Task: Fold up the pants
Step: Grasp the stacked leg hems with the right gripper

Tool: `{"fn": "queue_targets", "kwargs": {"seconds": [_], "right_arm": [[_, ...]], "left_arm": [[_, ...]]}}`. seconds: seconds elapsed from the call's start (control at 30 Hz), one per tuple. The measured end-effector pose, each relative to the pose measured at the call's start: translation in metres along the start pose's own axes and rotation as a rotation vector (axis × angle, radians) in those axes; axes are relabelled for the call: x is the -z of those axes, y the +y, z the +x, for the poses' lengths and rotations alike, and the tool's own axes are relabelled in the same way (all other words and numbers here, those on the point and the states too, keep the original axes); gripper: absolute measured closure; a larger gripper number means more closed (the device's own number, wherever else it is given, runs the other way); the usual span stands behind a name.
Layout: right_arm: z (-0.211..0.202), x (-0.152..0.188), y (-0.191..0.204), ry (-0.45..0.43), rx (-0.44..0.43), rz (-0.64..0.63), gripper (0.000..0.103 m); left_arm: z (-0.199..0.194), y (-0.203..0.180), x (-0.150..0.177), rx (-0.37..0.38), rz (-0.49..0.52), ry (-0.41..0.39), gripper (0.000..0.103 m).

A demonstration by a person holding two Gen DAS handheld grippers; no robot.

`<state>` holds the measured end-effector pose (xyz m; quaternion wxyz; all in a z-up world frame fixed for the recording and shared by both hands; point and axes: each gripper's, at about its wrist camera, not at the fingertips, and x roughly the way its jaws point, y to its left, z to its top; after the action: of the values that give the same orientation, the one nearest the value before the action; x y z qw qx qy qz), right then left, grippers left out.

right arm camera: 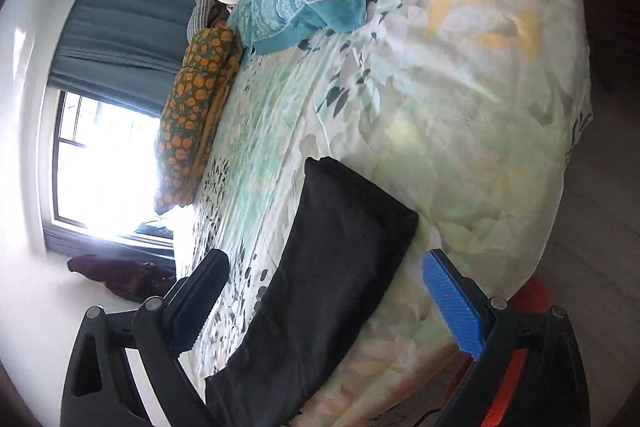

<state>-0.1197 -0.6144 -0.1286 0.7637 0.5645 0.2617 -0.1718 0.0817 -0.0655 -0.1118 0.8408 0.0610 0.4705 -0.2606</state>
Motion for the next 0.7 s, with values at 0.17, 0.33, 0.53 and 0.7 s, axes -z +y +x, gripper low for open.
{"fn": "queue_targets", "kwargs": {"seconds": [0.17, 0.33, 0.53, 0.7], "right_arm": [[0.028, -0.008, -0.006, 0.092, -0.044, -0.018, 0.012], [0.044, -0.016, -0.022, 0.100, -0.020, -0.003, 0.016], [0.045, -0.018, -0.028, 0.110, -0.032, -0.030, 0.021], [0.050, -0.016, -0.026, 0.124, 0.047, -0.074, 0.028]], "left_arm": [[0.023, -0.031, -0.008, 0.049, 0.009, 0.034, 0.012], [0.042, -0.036, -0.003, 0.014, 0.011, 0.085, 0.012], [0.055, -0.032, 0.008, -0.031, 0.031, 0.125, 0.012], [0.057, -0.037, 0.009, -0.071, 0.060, 0.127, 0.010]]}}
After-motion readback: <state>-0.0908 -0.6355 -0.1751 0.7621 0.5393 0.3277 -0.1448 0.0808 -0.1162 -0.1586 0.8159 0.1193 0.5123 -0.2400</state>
